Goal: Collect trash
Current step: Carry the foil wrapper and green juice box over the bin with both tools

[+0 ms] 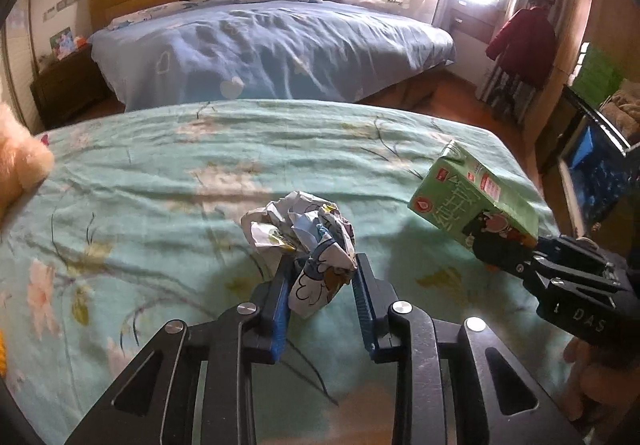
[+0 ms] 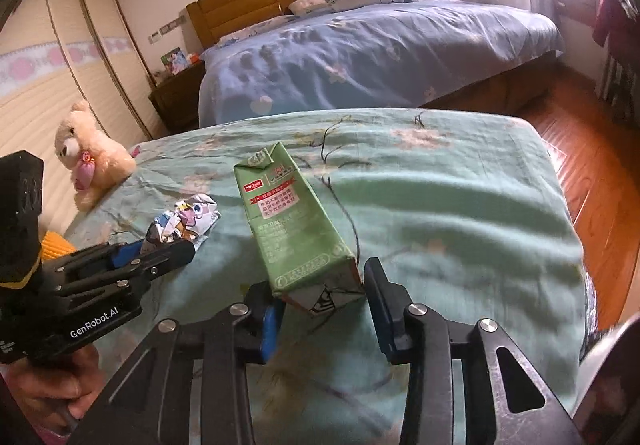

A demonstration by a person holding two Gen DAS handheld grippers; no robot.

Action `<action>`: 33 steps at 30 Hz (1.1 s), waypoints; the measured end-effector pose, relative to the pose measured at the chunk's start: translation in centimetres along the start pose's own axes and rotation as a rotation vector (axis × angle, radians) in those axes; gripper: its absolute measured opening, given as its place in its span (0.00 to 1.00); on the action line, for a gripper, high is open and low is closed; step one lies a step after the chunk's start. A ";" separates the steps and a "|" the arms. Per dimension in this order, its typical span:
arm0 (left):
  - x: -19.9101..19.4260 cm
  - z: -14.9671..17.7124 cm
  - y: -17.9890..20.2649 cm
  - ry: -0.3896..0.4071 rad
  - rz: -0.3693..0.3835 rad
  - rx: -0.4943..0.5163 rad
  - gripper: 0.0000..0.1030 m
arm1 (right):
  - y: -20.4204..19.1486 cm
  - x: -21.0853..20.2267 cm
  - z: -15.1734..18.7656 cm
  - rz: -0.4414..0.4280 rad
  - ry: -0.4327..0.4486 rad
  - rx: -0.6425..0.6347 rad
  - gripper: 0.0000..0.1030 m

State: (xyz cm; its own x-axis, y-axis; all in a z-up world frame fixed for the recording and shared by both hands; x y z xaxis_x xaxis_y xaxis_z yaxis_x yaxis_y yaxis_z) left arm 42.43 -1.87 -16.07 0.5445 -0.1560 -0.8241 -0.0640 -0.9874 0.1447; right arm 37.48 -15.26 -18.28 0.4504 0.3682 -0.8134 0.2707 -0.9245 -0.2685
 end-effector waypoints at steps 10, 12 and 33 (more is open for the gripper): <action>-3.4 2.9 2.2 0.003 0.074 0.004 0.27 | 0.1 -3.0 3.6 0.004 0.014 0.070 0.37; -4.2 3.4 3.0 0.011 0.087 0.018 0.27 | 0.3 -3.5 4.2 0.007 0.020 0.081 0.37; -8.4 7.1 10.6 0.026 0.150 0.165 0.27 | 3.1 -11.2 9.2 0.062 0.145 0.179 0.37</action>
State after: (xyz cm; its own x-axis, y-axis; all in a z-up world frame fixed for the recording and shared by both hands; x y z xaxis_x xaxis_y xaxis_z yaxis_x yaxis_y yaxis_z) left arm 31.31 -11.18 -11.51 0.5401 -0.3027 -0.7853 -0.2804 -0.9445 0.1713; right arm 25.48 -23.16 -14.79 0.5824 0.3086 -0.7520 0.0894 -0.9438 -0.3181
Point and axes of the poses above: each gripper's, at about its wrist camera, not at the fingertips, and x roughly the way its jaws point, y to its right, z to its underside, the point moved 10 cm from there along x, roughly the way its jaws point, and after that the axes turned 7 degrees about -y, right-handed, at the moved point
